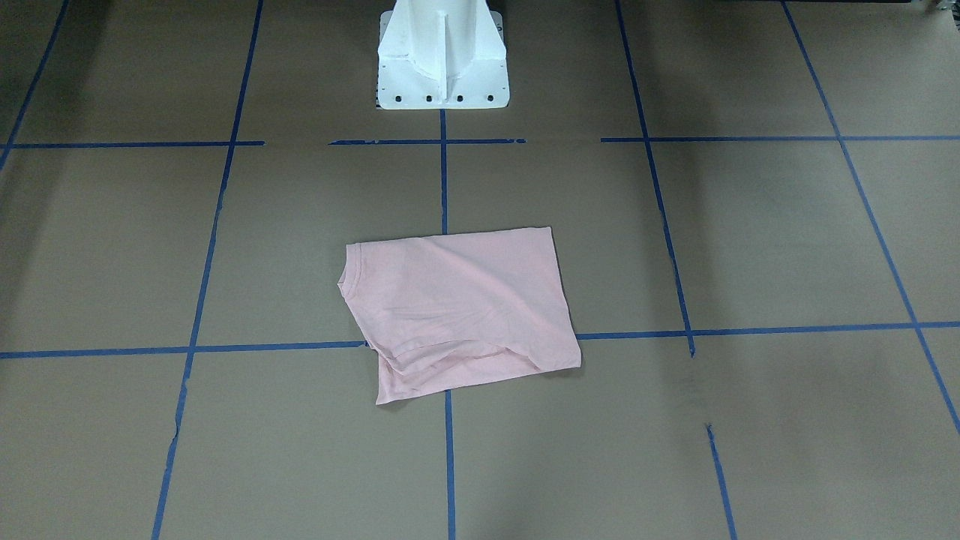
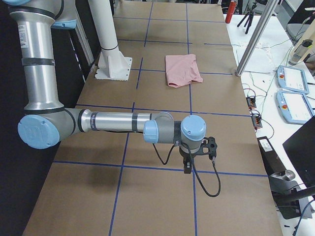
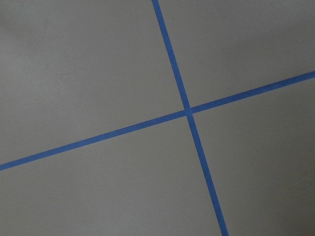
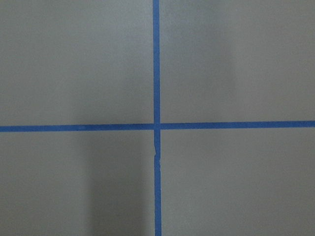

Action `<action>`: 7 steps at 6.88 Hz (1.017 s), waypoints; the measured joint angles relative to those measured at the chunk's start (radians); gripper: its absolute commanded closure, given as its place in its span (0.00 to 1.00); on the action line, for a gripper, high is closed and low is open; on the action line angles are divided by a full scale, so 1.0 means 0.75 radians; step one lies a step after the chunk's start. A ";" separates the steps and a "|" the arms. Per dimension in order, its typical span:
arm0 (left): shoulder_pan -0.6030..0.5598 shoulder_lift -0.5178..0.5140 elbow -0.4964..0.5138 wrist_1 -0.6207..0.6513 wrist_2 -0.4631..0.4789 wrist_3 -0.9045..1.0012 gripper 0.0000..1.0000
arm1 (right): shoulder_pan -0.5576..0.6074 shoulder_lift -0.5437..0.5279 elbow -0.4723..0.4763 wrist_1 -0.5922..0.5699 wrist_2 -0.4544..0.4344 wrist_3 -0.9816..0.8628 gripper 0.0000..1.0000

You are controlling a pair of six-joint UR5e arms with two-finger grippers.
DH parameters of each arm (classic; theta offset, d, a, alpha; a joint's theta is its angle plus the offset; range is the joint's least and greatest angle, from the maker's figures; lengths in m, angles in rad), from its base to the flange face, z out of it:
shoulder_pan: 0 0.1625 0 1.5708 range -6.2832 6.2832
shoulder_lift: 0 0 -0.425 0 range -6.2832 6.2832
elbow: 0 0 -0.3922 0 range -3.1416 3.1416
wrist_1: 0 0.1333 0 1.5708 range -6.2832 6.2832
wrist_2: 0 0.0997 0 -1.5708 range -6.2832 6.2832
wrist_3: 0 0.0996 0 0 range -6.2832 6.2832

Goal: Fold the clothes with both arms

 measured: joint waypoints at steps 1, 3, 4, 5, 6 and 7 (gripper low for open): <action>0.004 0.000 0.004 0.000 0.000 0.000 0.00 | -0.034 -0.021 -0.005 0.004 -0.008 0.004 0.00; 0.007 -0.001 0.034 -0.001 -0.002 -0.021 0.00 | -0.091 -0.033 -0.014 0.006 -0.016 0.014 0.00; 0.007 -0.001 0.041 -0.005 -0.004 -0.119 0.00 | -0.100 -0.034 -0.016 0.006 -0.016 0.017 0.00; 0.007 0.000 0.041 -0.011 -0.007 -0.240 0.00 | -0.104 -0.033 -0.017 0.007 -0.016 0.019 0.00; 0.007 0.001 0.042 -0.014 -0.009 -0.303 0.00 | -0.104 -0.032 -0.017 0.007 -0.014 0.020 0.00; 0.007 0.001 0.044 -0.016 -0.011 -0.329 0.00 | -0.105 -0.031 -0.015 0.007 -0.010 0.021 0.00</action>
